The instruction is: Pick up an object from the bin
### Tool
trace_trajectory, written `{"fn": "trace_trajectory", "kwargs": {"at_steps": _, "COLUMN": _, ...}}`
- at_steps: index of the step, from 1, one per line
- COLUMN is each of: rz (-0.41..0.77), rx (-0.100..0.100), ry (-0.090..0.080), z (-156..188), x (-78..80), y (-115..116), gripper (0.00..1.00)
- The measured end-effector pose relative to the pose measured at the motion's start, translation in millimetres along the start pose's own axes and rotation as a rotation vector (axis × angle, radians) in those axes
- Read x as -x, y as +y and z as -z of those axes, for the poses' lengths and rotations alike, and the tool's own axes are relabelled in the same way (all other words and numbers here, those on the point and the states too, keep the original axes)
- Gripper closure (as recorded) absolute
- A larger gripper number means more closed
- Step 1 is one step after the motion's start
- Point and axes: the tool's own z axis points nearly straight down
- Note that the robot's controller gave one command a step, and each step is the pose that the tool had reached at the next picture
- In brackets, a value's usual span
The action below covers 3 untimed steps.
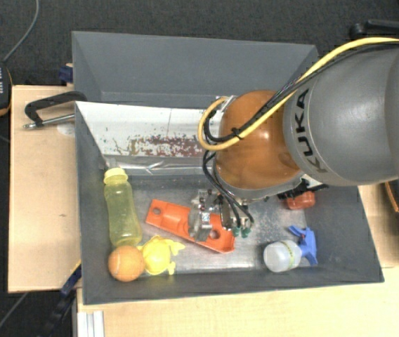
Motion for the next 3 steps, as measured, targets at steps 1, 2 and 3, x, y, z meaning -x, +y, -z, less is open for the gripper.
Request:
{"fn": "trace_trajectory", "kwargs": {"at_steps": 1, "rz": 0.0, "rx": 0.0, "ry": 0.0, "z": 0.0, "x": 0.0, "y": -0.1, "gripper": 0.0}}
{"fn": "trace_trajectory", "kwargs": {"at_steps": 2, "rz": -0.001, "rx": 0.0, "ry": 0.0, "z": 0.0, "x": 0.1, "y": -0.2, "gripper": 1.0}}
{"fn": "trace_trajectory", "kwargs": {"at_steps": 3, "rz": -0.001, "rx": 0.0, "ry": 0.0, "z": 0.0, "x": 0.1, "y": -0.2, "gripper": 0.0}}
